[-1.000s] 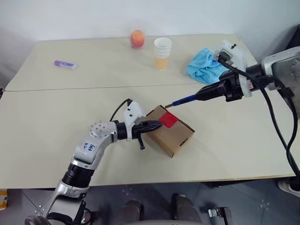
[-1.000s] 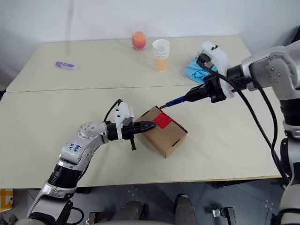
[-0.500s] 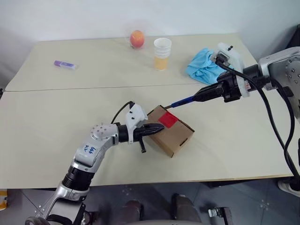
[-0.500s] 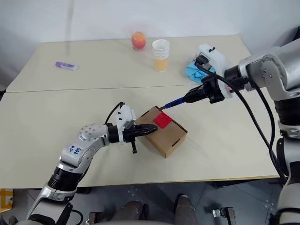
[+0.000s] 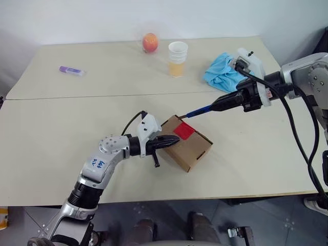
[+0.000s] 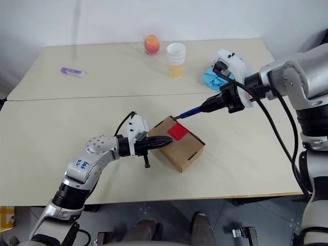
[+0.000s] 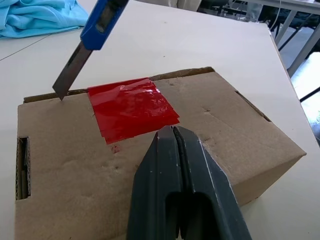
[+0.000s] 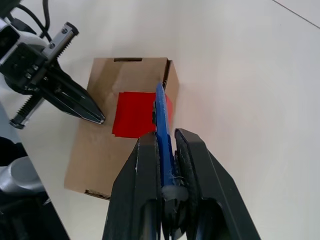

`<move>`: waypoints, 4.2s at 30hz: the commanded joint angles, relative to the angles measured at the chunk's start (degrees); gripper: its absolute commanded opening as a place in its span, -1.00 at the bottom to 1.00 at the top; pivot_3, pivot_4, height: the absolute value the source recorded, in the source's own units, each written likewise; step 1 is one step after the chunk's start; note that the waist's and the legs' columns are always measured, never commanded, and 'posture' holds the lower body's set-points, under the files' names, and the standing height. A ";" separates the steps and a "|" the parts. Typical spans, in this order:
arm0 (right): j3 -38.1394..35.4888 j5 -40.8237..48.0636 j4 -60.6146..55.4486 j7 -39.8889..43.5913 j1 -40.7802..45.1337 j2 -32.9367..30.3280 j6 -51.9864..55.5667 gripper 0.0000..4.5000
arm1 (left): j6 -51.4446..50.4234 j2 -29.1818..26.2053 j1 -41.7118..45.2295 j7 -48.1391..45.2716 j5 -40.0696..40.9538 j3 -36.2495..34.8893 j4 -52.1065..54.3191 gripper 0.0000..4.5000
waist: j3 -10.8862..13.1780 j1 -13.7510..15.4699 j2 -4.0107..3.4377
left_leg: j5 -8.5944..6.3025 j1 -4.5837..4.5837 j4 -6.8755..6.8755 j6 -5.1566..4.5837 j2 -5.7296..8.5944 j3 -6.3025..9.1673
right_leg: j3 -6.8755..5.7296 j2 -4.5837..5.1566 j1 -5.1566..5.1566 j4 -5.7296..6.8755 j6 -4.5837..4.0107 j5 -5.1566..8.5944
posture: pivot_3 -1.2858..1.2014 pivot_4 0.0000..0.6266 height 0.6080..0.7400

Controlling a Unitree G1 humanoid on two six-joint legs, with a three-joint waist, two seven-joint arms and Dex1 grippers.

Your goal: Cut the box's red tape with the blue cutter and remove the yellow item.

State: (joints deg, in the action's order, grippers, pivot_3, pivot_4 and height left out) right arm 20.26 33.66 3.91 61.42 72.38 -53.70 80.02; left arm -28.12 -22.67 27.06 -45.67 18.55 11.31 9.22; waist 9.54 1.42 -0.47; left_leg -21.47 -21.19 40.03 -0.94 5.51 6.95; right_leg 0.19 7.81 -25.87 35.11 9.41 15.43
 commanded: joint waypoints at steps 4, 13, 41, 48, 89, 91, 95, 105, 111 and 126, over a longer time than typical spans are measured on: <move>-0.34 -0.46 -2.83 1.29 -0.01 -1.26 0.29 -0.93 | -1.80 -0.11 -2.49 0.83 -0.90 1.75 0.60 -1.00 | 0.00 0.01 0.00 | 0.00 0.00 0.00 0.00 0.00 0.00 | 0.00 0.00 0.00 0.00 0.00 0.00 | 0.03 -0.52 1.00; -1.97 -0.49 -0.87 1.54 0.96 -1.06 1.07 -0.93 | -1.58 -0.15 -2.40 1.04 -0.85 1.62 0.31 -1.00 | 0.00 0.04 0.00 | 0.00 0.01 0.01 0.00 0.00 0.00 | 0.00 0.00 0.02 0.00 0.00 0.00 | 0.03 -0.52 1.00; -5.42 -0.44 -0.83 -0.75 -2.24 1.02 0.25 -0.93 | -1.91 -1.16 -2.31 0.38 -0.91 1.69 0.72 -1.00 | -0.01 -0.01 -0.01 | 0.00 0.03 0.03 0.00 0.02 0.01 | -0.01 0.02 0.05 0.01 0.00 0.00 | 0.03 -0.52 1.00; -5.78 -0.31 -0.82 -0.86 -2.96 0.52 -0.09 -0.93 | -2.20 -1.60 -2.70 0.14 -0.78 1.77 1.20 -1.00 | -0.02 -0.03 -0.01 | 0.00 0.06 0.03 0.00 0.01 0.01 | 0.00 0.01 0.06 0.02 0.00 0.00 | 0.03 -0.52 1.00; -9.08 0.84 -1.08 -2.56 -5.21 2.63 -1.41 -0.93 | -3.99 -2.24 -1.65 -0.49 -0.63 1.26 1.92 -1.00 | -0.02 0.03 -0.01 | 0.00 0.08 0.04 0.00 0.01 0.03 | -0.01 0.02 0.11 0.01 0.00 0.00 | 0.03 -0.52 1.00; -9.06 1.16 -1.70 -2.43 -5.66 2.44 -1.22 -0.93 | -4.18 -2.24 -1.60 -0.42 -0.62 1.24 2.09 -1.00 | -0.02 -0.02 -0.01 | 0.00 0.08 0.04 0.00 0.01 0.03 | -0.01 0.01 0.11 0.01 0.00 0.00 | 0.03 -0.52 1.00; -8.70 0.82 -2.17 -2.30 -6.60 1.89 -1.77 -0.93 | -4.36 -2.26 -1.42 -0.46 -0.67 1.17 2.11 -1.00 | -0.02 -0.04 -0.01 | 0.00 0.08 0.04 0.00 0.00 0.03 | -0.01 0.01 0.11 0.01 0.00 0.00 | 0.03 -0.52 1.00; -7.02 1.38 -3.33 -1.56 -6.02 2.00 0.51 -0.93 | -4.79 -2.29 -0.91 -0.36 -0.72 1.21 2.04 -1.00 | -0.02 -0.04 -0.01 | 0.00 0.09 0.04 0.00 0.00 0.03 | -0.01 0.01 0.11 0.00 0.00 0.00 | 0.03 -0.52 1.00; -1.32 -0.81 -0.29 0.57 -1.08 2.46 0.00 -0.93 | -4.82 -2.01 -0.48 0.03 -1.09 1.40 1.45 -1.00 | -0.02 -0.06 -0.01 | 0.00 0.09 0.03 0.00 0.00 0.03 | -0.01 0.00 0.11 0.00 0.00 0.00 | 0.03 -0.52 1.00; 19.80 -7.99 9.36 17.04 14.72 4.41 -1.71 -0.93 | -3.80 -0.81 0.36 4.01 -5.13 3.66 -1.89 -1.00 | -0.02 -0.02 -0.02 | 0.00 0.09 0.06 0.00 0.03 0.06 | -0.02 0.02 0.12 0.02 0.00 0.00 | 0.03 -0.52 1.00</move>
State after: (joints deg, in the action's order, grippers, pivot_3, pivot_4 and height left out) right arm 39.57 24.96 13.88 75.18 85.42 -50.07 78.38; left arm -30.69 -23.26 28.50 -43.36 16.40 13.03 10.48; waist 9.52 1.39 -0.49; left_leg -21.47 -21.10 40.08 -0.93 5.54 7.01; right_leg 0.17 7.82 -25.74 35.14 9.40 15.42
